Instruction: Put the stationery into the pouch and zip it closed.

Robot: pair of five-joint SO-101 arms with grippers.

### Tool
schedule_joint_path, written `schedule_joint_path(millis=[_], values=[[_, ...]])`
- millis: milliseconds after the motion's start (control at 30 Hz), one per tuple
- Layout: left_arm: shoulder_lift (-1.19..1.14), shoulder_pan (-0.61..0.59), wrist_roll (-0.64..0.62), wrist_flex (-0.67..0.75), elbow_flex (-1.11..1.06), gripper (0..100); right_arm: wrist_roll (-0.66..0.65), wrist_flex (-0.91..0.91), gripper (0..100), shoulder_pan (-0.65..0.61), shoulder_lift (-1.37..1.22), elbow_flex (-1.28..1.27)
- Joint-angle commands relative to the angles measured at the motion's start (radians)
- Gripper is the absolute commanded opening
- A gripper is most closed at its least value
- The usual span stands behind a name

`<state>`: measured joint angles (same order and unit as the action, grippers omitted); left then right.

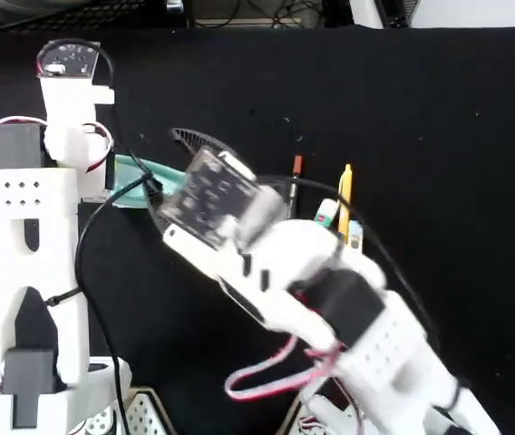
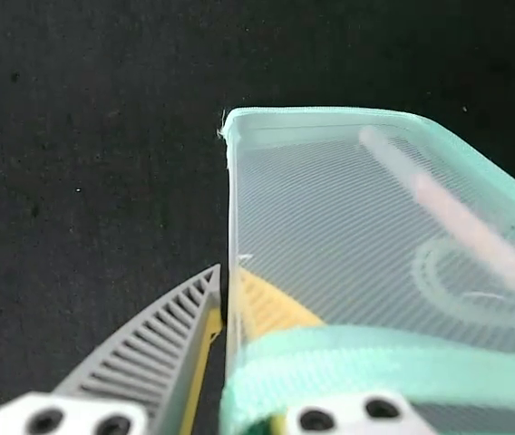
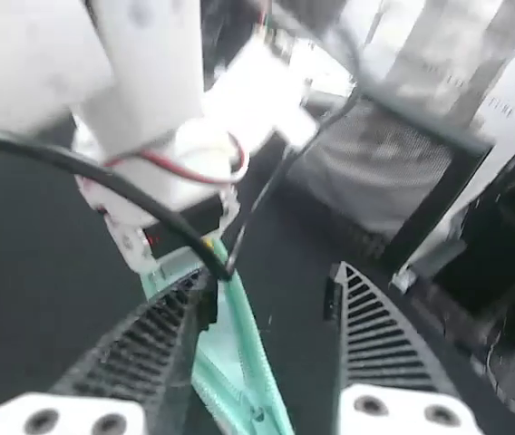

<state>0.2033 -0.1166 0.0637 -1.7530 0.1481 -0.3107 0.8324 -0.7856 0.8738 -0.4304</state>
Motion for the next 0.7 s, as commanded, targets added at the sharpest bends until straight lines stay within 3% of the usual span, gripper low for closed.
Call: schedule_joint_path(millis=[0, 133, 300, 500, 667], values=[[-0.009, -0.008, 0.0, -0.005, -0.007, 3, -0.002, 0.02, 19.4, 0.069, 0.113, 0.084], [-0.009, -0.007, 0.003, 0.008, -0.035, 3, 0.008, 0.089, 19.4, 0.358, 0.18, 0.042], [-0.009, -0.005, 0.009, 0.072, -0.056, 3, 0.17, 0.087, 19.4, 0.634, 0.116, -0.216], [-0.009, -0.01, 0.074, 0.087, -0.068, 3, 0.287, -0.169, 19.4, 0.669, -0.136, -0.452], [-0.009, -0.004, 0.077, 0.089, -0.101, 3, 0.305, -0.215, 19.4, 0.669, -0.522, -0.294]])
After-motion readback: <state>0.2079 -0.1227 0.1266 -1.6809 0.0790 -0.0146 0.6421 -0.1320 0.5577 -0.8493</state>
